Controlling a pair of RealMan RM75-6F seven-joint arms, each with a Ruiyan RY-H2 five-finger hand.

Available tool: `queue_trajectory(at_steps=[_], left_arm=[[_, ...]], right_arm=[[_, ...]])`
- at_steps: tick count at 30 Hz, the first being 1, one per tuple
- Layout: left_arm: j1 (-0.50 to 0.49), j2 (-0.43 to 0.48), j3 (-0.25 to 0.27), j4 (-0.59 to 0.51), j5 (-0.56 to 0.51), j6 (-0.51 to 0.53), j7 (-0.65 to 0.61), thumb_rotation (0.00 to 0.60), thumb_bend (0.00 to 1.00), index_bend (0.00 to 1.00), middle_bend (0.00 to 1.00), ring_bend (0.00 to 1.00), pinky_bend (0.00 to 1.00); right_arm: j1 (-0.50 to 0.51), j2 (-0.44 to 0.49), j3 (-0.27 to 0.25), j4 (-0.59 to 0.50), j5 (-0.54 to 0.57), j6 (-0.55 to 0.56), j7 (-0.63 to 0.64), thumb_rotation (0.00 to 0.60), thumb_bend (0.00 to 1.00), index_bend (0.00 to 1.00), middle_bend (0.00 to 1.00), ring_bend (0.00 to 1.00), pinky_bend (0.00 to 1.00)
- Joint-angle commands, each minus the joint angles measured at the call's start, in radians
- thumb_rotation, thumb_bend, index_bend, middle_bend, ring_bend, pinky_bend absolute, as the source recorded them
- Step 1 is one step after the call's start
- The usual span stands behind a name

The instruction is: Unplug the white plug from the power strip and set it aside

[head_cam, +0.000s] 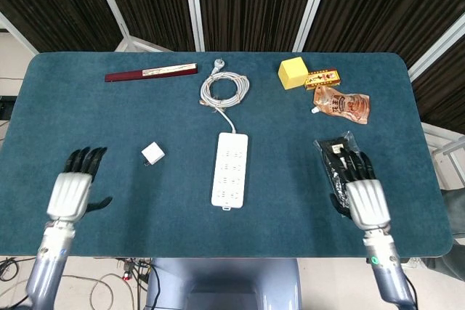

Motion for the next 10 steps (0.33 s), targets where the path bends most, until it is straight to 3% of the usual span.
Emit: queue_trajectory(at_steps=[1, 5, 10], left_arm=[[0.081, 0.016, 0.050, 0.002, 0.061, 0.074, -0.023, 0.600, 0.00, 0.02, 0.05, 0.01, 0.04], [0.148, 0.016, 0.089, 0.039, 0.120, 0.126, -0.031, 0.600, 0.00, 0.01, 0.05, 0.00, 0.03], [0.197, 0.027, 0.099, 0.092, 0.163, 0.153, -0.081, 0.600, 0.00, 0.01, 0.04, 0.00, 0.03]], right_arm=[[-0.061, 0.018, -0.039, 0.063, -0.030, 0.060, 0.057, 0.600, 0.39, 0.00, 0.00, 0.00, 0.01], [-0.107, 0.021, -0.055, 0.111, -0.028, 0.087, 0.119, 0.600, 0.39, 0.00, 0.00, 0.00, 0.01], [-0.136, 0.025, -0.063, 0.155, -0.055, 0.116, 0.164, 0.600, 0.39, 0.00, 0.00, 0.00, 0.01]])
